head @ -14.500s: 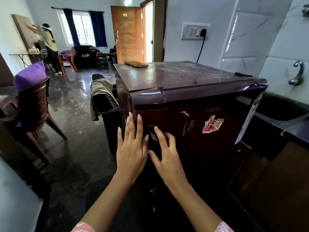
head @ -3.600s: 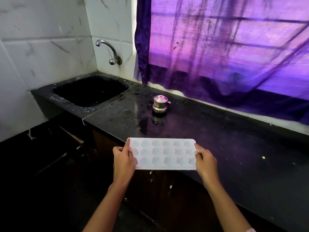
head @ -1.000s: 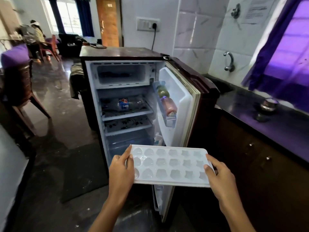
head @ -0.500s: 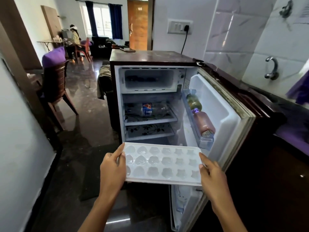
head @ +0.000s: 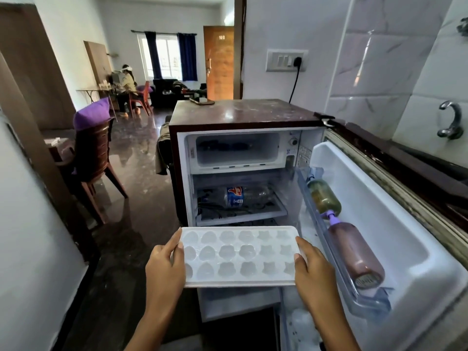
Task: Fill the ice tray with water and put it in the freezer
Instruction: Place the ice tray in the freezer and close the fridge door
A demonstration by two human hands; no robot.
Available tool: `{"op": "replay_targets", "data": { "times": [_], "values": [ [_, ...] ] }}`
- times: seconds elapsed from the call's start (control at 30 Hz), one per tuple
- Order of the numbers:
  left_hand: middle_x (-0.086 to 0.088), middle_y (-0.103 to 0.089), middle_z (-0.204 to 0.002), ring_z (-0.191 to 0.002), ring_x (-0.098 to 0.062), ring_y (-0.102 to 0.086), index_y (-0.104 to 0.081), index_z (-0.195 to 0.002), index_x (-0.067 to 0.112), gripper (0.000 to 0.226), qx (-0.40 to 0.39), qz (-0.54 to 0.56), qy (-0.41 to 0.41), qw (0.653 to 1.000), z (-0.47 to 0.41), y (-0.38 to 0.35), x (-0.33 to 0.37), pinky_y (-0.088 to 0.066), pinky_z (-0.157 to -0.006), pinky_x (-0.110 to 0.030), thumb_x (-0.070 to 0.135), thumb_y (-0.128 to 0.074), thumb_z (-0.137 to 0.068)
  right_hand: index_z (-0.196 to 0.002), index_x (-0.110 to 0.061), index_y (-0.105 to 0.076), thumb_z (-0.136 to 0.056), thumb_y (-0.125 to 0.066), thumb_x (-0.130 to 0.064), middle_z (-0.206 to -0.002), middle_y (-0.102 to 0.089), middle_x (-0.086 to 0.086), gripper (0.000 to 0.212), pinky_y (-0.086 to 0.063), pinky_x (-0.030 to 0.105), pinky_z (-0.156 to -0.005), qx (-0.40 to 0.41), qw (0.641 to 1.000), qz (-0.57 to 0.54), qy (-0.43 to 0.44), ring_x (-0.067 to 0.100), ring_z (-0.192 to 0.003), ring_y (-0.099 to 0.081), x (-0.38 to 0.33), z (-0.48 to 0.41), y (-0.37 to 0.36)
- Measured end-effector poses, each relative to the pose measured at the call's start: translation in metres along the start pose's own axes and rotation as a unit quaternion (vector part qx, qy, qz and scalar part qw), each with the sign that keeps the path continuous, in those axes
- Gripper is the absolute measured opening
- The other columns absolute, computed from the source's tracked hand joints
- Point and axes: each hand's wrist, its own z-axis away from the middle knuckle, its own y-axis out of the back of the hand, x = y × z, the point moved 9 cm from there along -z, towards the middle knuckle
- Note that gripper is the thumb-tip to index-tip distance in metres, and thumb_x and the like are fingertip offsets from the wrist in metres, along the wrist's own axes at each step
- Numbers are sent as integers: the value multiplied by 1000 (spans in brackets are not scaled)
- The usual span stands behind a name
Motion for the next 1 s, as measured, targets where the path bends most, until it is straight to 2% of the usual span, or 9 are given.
{"op": "replay_targets", "data": {
  "times": [0.13,0.33,0.47,0.57,0.73,0.9,1.0],
  "values": [
    [-16,-50,-87,-69,-10,-46,-53,-130,21,36,0,3,-4,1000,-38,-22,3,-33,-62,0,15,-45,-96,-132,-8,-47,-94,-41,-4,-136,-52,12,39,-37,30,-102,32,999,-9,-21,28,-122,-49,-5,-46,-8],
    [-3,-44,-81,-69,-7,-44,-51,-133,19,37,-9,14,-11,1000,-93,-62,6,-32,-61,2,15,-43,-97,-129,-8,-52,-94,-42,-3,-132,-55,14,37,-39,34,-102,68,996,-16,-54,31,-120,-52,-6,-112,-22],
    [-6,-47,-87,-70,-7,-43,-50,-133,17,37,-22,18,-33,999,-131,-91,4,-29,-62,-9,14,-43,-97,-128,-9,-53,-94,-41,-3,-131,-56,15,36,-39,32,-102,91,994,-12,-61,31,-120,-52,-3,-151,-32],
    [-7,-47,-87,-69,-8,-44,-50,-133,17,37,-22,29,-40,999,-160,-108,0,-30,-62,-6,14,-43,-97,-126,-8,-55,-93,-42,-3,-130,-57,15,35,-38,33,-103,102,992,-22,-67,31,-119,-53,3,-181,-43],
    [-6,-52,-101,-74,13,-46,-49,-134,17,37,-38,22,-56,997,-199,-137,-1,-28,-65,1,16,-42,-98,-123,-8,-58,-93,-43,-3,-126,-60,15,34,-40,33,-102,119,989,-39,-84,29,-116,-55,11,-220,-56],
    [-8,-50,-106,-74,-5,-46,-47,-135,20,37,-47,18,-35,998,-231,-161,-8,-32,-79,-16,19,-40,-99,-121,-8,-59,-92,-46,-4,-121,-63,15,32,-43,37,-102,126,988,-35,-77,30,-112,-57,12,-257,-66],
    [-13,-54,-122,-96,-20,-54,-49,-134,17,37,-54,29,-32,998,-249,-176,-13,-38,-94,-24,17,-40,-98,-120,-9,-61,-91,-48,-5,-119,-64,15,32,-42,42,-103,125,989,-34,-74,31,-113,-57,14,-281,-73]
  ]
}}
